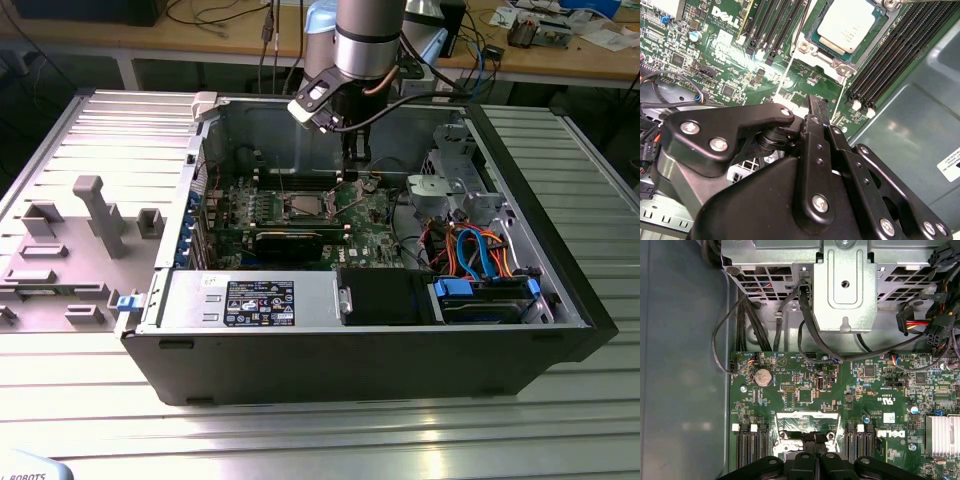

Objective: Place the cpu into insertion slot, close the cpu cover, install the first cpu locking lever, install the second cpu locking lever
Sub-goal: 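Close the cpu cover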

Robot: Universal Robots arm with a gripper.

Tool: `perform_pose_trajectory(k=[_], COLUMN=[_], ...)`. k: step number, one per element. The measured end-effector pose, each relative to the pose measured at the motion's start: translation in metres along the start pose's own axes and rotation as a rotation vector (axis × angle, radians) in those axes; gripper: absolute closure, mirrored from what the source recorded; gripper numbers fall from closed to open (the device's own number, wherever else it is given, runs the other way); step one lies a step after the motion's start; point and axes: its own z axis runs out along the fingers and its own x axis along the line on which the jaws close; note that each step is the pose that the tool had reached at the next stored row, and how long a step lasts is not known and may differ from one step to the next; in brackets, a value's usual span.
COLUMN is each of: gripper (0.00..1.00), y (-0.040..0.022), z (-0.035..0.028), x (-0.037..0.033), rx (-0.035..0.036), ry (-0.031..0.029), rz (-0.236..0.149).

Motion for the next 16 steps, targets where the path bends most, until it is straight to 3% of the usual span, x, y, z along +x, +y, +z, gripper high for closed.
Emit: perform_pose_trajectory(k=[5, 16], gripper=[0.89, 0.89], y=[0.0012, 0.0219], z=[0.0002, 0.005], x=[0.0, 0.0001], rx=[0.0, 0.0006], ry=[0.0, -0.0001], rz=[0.0, 0.0])
